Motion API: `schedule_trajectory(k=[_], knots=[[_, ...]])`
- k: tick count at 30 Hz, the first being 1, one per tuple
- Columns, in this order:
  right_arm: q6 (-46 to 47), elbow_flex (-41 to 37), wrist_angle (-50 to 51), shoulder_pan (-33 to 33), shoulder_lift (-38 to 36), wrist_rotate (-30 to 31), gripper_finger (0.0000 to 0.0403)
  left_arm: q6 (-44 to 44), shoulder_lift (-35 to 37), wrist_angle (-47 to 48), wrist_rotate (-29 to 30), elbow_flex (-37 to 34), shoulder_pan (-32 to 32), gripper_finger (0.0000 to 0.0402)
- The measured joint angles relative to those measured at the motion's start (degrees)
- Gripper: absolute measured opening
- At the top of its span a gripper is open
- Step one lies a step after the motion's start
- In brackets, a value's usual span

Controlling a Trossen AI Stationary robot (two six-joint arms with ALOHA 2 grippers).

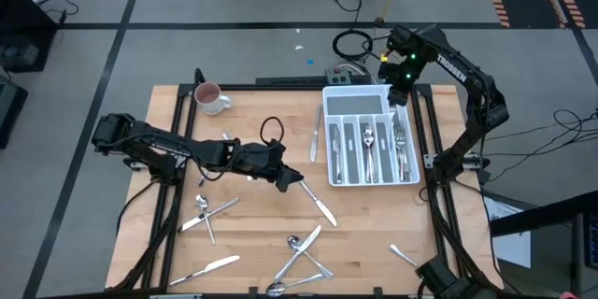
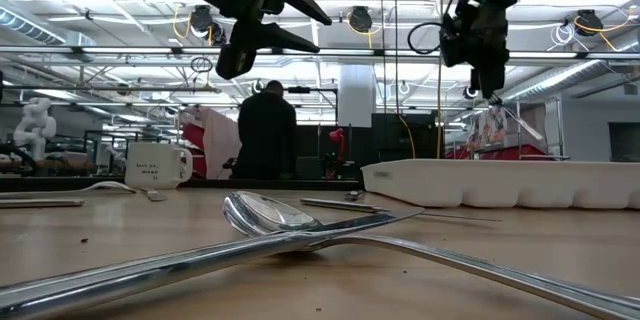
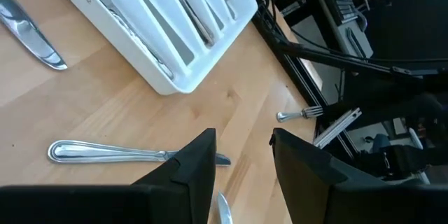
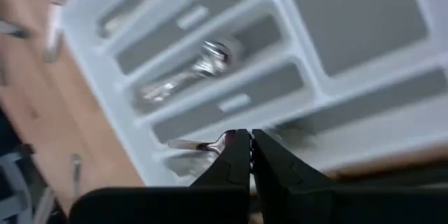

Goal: Sort silverware
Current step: Put the left fork in the right section of the silverware tray

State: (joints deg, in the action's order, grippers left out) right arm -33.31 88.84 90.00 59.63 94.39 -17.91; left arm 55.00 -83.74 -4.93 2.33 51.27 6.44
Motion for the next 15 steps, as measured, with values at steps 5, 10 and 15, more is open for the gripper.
schedule_trajectory(k=[5, 10, 15], knots=[[1.9, -0.8, 0.0, 0.9, 0.0, 5.7, 0.0, -0.3, 0.0, 0.1, 0.1, 0.0, -0.1, 0.0147], [1.1, -6.3, 0.0, 0.8, 0.0, 6.4, 0.0, -0.3, 0.0, 1.9, 0.9, 0.0, -0.1, 0.0147], [0.2, -13.5, -0.1, 0.8, 0.0, 7.5, 0.0, -0.3, 0.0, 2.2, 0.9, 0.0, -0.1, 0.0147]])
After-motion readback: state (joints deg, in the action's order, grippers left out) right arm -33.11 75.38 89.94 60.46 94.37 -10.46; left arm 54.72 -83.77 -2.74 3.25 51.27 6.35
